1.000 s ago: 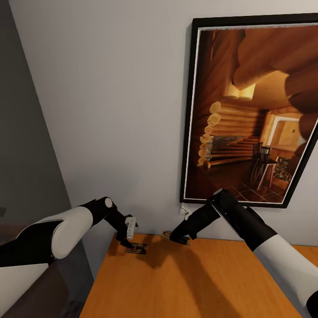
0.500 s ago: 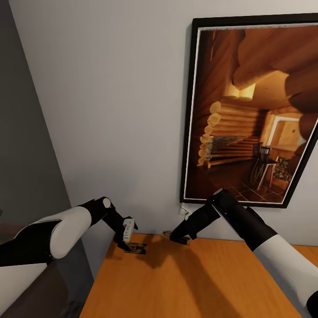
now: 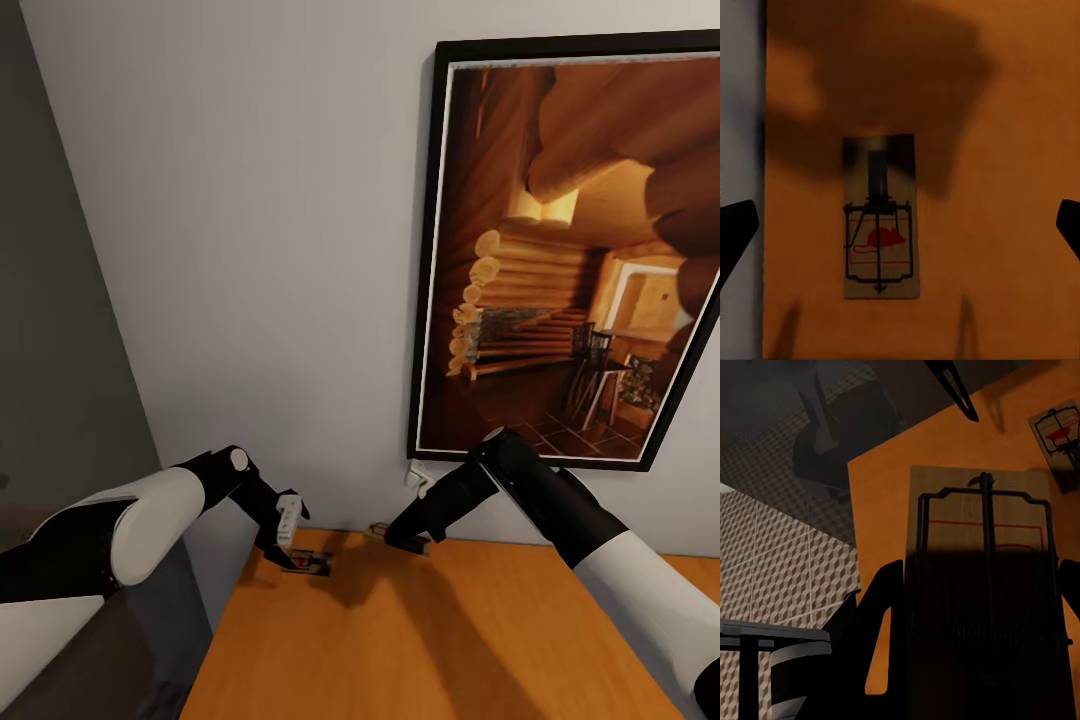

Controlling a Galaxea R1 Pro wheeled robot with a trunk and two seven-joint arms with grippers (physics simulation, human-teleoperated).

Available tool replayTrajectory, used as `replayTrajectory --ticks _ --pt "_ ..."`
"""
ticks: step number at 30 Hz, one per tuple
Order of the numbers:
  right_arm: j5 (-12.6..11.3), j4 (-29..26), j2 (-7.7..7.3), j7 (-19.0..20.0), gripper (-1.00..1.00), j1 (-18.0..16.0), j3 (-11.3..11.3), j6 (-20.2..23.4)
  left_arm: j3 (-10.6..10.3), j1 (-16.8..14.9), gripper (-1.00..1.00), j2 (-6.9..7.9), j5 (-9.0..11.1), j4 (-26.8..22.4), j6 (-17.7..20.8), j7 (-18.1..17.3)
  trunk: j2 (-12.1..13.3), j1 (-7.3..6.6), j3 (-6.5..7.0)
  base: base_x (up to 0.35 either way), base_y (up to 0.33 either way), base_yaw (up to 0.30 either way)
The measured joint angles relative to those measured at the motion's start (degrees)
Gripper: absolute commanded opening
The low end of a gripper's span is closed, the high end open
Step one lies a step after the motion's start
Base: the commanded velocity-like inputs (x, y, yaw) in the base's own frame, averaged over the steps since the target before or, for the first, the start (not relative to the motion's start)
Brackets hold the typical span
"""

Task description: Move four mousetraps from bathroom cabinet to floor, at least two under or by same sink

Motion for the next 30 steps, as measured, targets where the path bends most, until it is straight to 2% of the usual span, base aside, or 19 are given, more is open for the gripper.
replayTrajectory --ticks 30 --pt "-0.1 0.0 0.00 0.1 -1.00 0.0 0.0 0.0 0.0 0.0 1.00 -0.16 0.0 0.0 0.1 0.1 0.0 0.00 0.00 0.000 0.000 0.000"
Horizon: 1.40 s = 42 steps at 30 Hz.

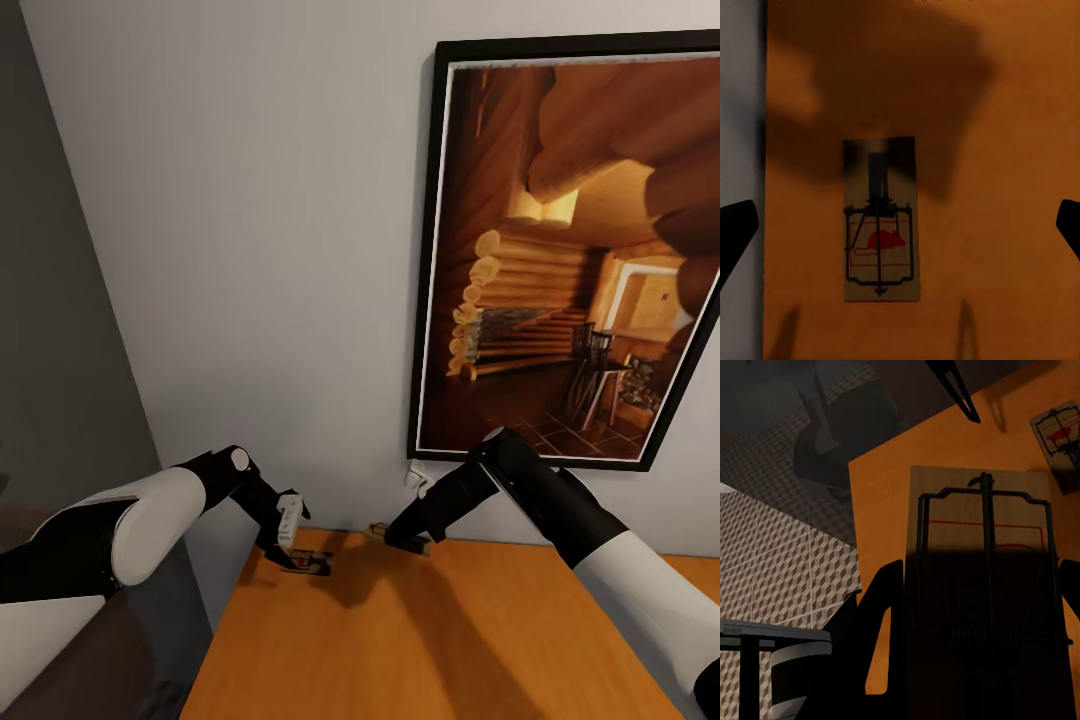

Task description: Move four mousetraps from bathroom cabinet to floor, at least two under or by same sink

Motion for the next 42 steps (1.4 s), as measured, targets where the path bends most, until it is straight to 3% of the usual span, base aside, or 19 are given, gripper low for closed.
replayTrajectory --ticks 23,42 --pt "0.1 0.0 -0.01 -0.1 -1.00 0.0 0.0 0.0 -0.3 0.0 1.00 -0.11 -0.1 -0.9 0.1 0.3 0.0 0.00 0.00 0.000 0.000 0.000" --pt "0.1 0.0 0.01 -0.1 -1.00 0.0 0.0 0.0 -0.2 0.0 1.00 -0.09 -0.1 -0.9 0.2 5.2 0.0 0.00 0.00 0.000 0.000 0.000"
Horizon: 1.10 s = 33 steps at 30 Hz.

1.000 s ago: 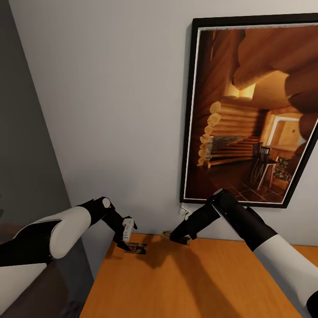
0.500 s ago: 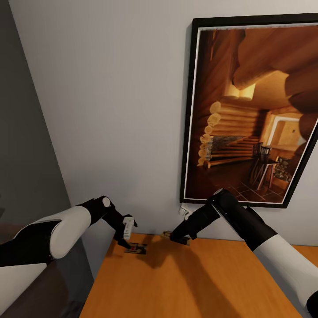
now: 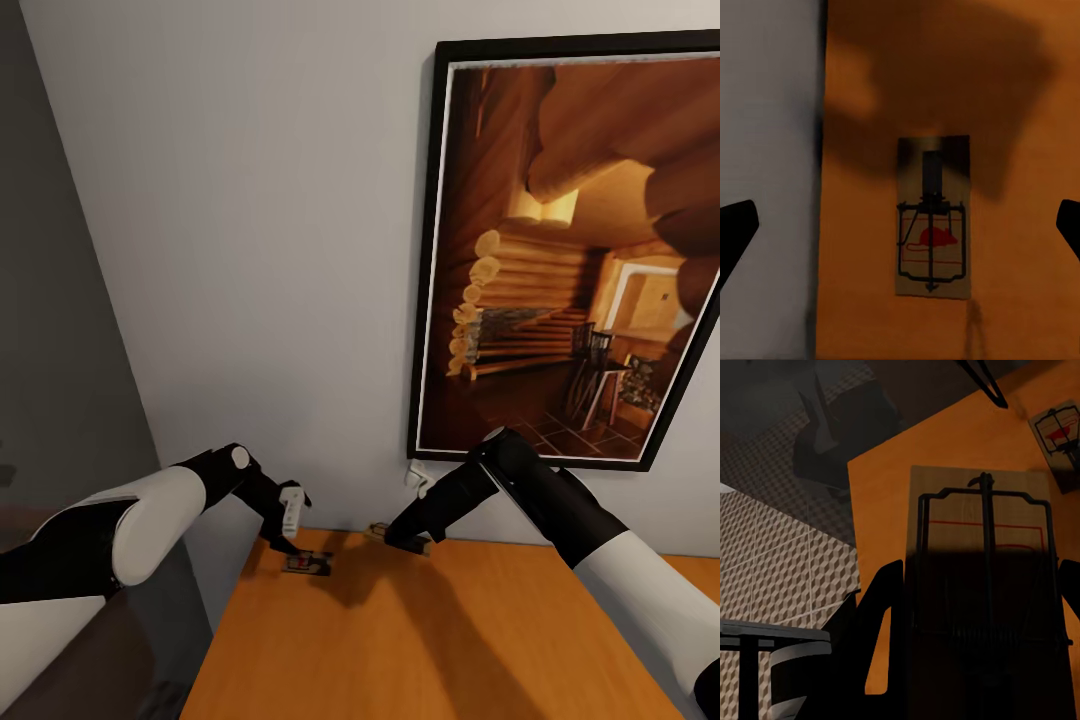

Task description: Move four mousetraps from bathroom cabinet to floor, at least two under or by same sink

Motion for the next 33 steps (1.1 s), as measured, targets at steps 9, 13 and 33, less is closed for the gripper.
replayTrajectory --ticks 9,13,33 --pt "0.0 0.0 -0.02 0.0 -1.00 0.0 0.0 0.0 0.0 0.0 1.00 0.02 0.1 0.0 -0.1 0.3 0.0 0.00 0.00 0.000 0.000 0.000" --pt "0.0 0.0 -0.02 0.0 -1.00 0.0 0.0 0.0 0.0 0.0 1.00 0.03 0.1 0.0 -0.1 0.2 0.0 0.00 0.00 0.000 0.000 0.000" --pt "0.0 0.0 -0.01 0.0 -1.00 0.0 0.0 0.0 0.0 0.0 1.00 0.01 0.1 0.0 -0.1 0.3 -4.0 2.19 -1.73 0.000 0.000 0.000"
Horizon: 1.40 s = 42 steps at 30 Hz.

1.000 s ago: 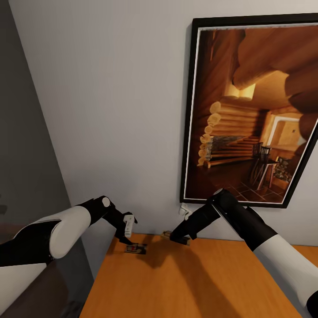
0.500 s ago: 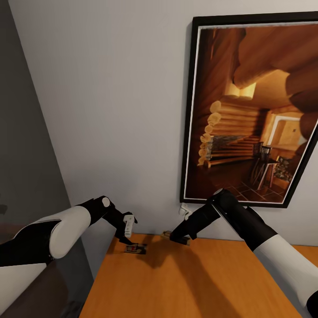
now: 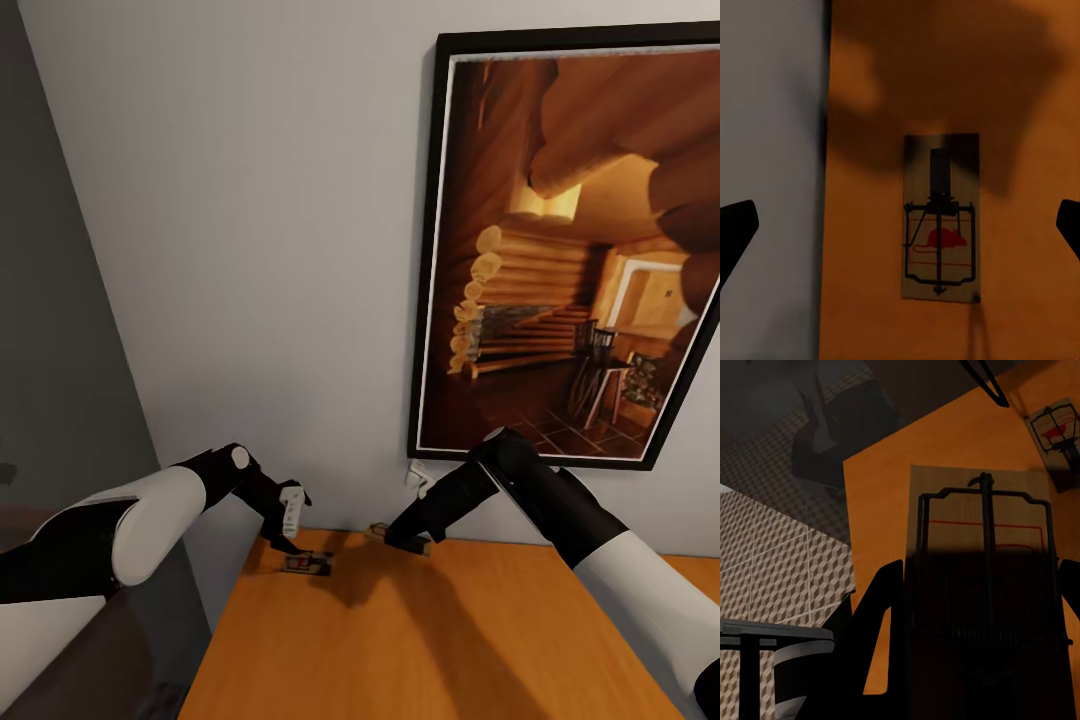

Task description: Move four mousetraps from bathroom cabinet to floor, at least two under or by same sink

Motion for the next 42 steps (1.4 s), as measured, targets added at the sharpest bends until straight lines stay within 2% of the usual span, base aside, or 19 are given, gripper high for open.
replayTrajectory --ticks 12,32,42 --pt "0.0 0.0 0.00 0.0 -1.00 0.0 0.0 0.0 0.0 0.0 1.00 -0.58 0.1 0.0 -0.1 -0.1 0.0 0.00 0.00 0.000 0.000 0.000" --pt "0.0 0.0 0.00 0.0 -1.00 0.0 0.0 0.0 0.0 0.0 1.00 -0.65 0.2 0.1 -0.3 -0.1 0.0 0.00 0.00 0.000 0.000 0.000" --pt "0.0 0.0 0.00 0.0 -1.00 0.0 0.0 0.0 0.1 0.0 1.00 -1.62 0.3 0.6 -0.5 -0.3 0.0 0.00 0.00 0.000 0.000 0.000"
